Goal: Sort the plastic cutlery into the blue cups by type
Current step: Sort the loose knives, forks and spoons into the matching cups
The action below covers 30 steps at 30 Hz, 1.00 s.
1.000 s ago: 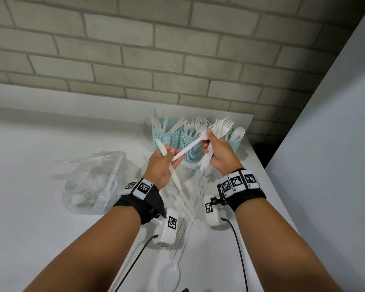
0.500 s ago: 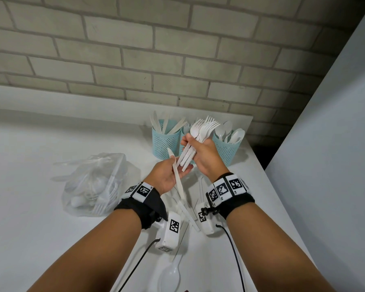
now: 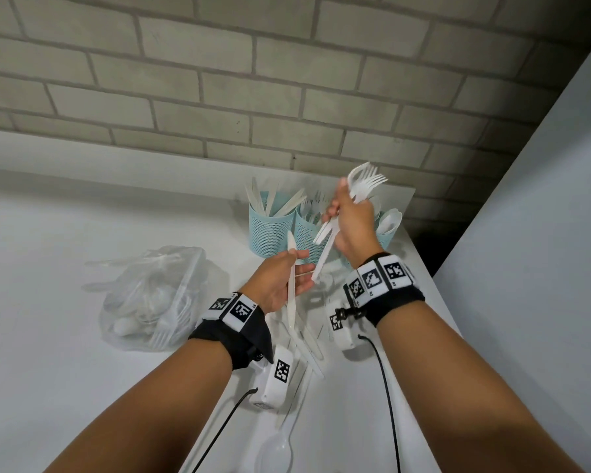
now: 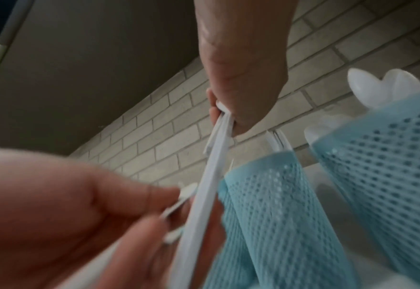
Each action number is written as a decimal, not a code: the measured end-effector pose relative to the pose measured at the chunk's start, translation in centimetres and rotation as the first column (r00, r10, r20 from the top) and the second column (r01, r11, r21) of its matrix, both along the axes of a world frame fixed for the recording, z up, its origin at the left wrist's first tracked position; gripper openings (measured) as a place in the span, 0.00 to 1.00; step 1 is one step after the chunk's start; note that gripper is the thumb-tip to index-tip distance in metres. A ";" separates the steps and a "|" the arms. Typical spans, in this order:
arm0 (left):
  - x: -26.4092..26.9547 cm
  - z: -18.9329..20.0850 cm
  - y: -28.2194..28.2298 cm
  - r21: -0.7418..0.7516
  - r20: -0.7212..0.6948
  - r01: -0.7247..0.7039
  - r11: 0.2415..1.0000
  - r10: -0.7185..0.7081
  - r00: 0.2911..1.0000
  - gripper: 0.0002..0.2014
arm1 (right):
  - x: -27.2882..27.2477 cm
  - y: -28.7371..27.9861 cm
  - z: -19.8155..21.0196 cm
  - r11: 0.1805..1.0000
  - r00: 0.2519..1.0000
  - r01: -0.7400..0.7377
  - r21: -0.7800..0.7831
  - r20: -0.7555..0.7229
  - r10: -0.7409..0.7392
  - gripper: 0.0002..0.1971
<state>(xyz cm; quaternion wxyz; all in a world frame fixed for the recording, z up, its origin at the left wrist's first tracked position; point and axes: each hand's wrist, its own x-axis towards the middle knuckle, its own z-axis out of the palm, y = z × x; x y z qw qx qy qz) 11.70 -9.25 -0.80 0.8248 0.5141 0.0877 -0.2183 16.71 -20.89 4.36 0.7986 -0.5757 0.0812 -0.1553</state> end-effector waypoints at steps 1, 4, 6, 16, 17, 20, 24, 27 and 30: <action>0.1 0.0 0.1 -0.003 0.012 -0.009 1.000 0.009 1.000 0.14 | 0.6 -0.3 1.0 0.998 0.997 0.048 0.044 0.061 -0.051 0.12; 0.4 0.0 0.5 -0.008 0.034 -0.043 0.999 0.043 0.998 0.13 | 2.2 -0.6 3.8 0.978 0.968 0.155 0.142 0.174 -0.179 0.09; 0.5 0.0 0.6 0.005 0.046 -0.059 0.998 0.059 0.997 0.14 | 2.9 -0.5 5.2 0.965 0.944 0.198 0.172 0.234 -0.235 0.10; 1.3 0.2 1.2 0.044 0.048 -0.129 0.991 0.127 0.991 0.15 | 6.2 0.6 3.1 0.954 0.917 0.297 -0.034 0.289 -0.276 0.06; 1.4 0.2 1.2 0.043 0.047 -0.131 0.990 0.129 0.991 0.15 | 6.4 0.6 2.2 0.956 0.929 0.284 -0.070 0.268 -0.256 0.06; 1.5 0.1 1.4 0.052 0.049 -0.134 0.990 0.131 0.990 0.15 | 7.1 0.4 0.0 0.944 0.955 0.251 -0.213 0.214 -0.205 0.09; 1.5 0.1 1.3 0.037 0.058 -0.121 0.992 0.119 0.991 0.14 | 7.2 0.0 -0.9 0.913 0.974 0.219 -0.343 0.127 -0.186 0.19; 1.5 0.1 1.0 0.023 0.056 -0.103 0.994 0.102 0.993 0.14 | 7.1 -0.4 -1.1 0.889 0.979 0.193 -0.415 0.136 -0.149 0.25; 1.5 0.2 1.0 -0.017 0.040 -0.092 0.996 0.093 0.995 0.12 | 6.8 -0.6 -1.2 0.812 0.985 0.164 -0.560 0.145 -0.099 0.23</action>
